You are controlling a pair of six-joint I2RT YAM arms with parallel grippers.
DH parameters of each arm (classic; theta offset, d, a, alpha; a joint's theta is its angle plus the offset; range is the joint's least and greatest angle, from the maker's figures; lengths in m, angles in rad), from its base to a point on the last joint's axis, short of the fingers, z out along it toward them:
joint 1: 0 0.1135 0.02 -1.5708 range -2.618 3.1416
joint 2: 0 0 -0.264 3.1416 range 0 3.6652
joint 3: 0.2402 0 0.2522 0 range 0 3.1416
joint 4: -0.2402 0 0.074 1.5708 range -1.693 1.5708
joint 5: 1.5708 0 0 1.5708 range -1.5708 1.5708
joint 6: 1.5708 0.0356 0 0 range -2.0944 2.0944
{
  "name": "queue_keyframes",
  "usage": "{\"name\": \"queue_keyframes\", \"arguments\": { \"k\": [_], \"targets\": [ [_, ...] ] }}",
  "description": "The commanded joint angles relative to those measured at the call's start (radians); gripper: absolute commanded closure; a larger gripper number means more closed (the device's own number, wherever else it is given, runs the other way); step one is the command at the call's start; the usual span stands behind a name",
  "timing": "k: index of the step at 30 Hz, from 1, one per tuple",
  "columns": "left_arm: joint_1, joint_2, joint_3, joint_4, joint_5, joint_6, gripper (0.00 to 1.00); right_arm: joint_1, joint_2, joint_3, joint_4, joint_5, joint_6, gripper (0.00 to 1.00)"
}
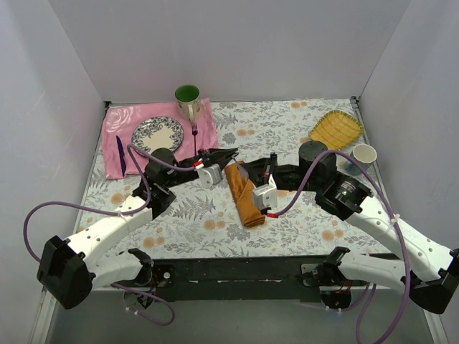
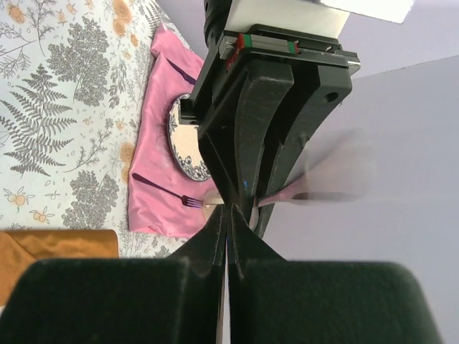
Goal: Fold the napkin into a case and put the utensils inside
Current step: Pass from the right arm to the left, then pass from the left arm to the right
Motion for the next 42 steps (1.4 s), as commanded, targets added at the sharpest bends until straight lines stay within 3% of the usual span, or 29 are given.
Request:
{"name": "queue_keyframes", "arguments": {
  "k": [1, 4, 8, 11, 12, 15, 21, 26, 30, 37, 42],
  "targets": [
    [-0.004, -0.014, 0.049, -0.089, 0.017, 0.003, 1.00, 0.007, 0.005, 0.050, 0.018, 0.005, 0.030, 0.99],
    [-0.004, -0.017, 0.064, -0.113, -0.058, -0.067, 1.00, 0.007, 0.009, 0.049, 0.032, 0.106, 0.105, 0.94],
    [-0.001, -0.008, 0.095, -0.217, -0.117, -0.067, 1.00, 0.004, 0.037, 0.095, -0.048, 0.377, 0.255, 0.56],
    [0.015, 0.036, 0.199, -0.429, -0.129, -0.134, 1.00, -0.005, 0.034, 0.135, -0.171, 0.495, 0.306, 0.38],
    [0.041, 0.055, 0.231, -0.567, -0.111, -0.154, 1.00, -0.007, 0.022, 0.138, -0.198, 0.497, 0.306, 0.29],
    [0.091, 0.145, 0.348, -0.794, 0.017, -0.271, 1.00, -0.007, -0.037, 0.153, -0.364, 0.480, 0.193, 0.19],
    [0.099, 0.422, 0.645, -1.240, 0.270, -0.383, 1.00, -0.004, -0.057, 0.257, -0.422, 0.477, 0.030, 0.21],
    [0.087, 0.579, 0.803, -1.472, 0.333, -0.377, 0.95, -0.005, 0.067, 0.397, -0.545, 0.300, -0.047, 0.30],
    [0.082, 0.638, 0.840, -1.564, 0.307, -0.327, 0.92, -0.007, 0.164, 0.472, -0.680, 0.220, -0.041, 0.37],
    [0.062, 0.679, 0.872, -1.659, 0.279, -0.305, 0.91, -0.016, 0.233, 0.455, -0.777, 0.204, -0.061, 0.44],
    [0.062, 0.607, 0.795, -1.585, 0.270, -0.317, 0.95, -0.127, 0.245, 0.489, -0.734, 0.143, 0.175, 0.38]
  ]
}}
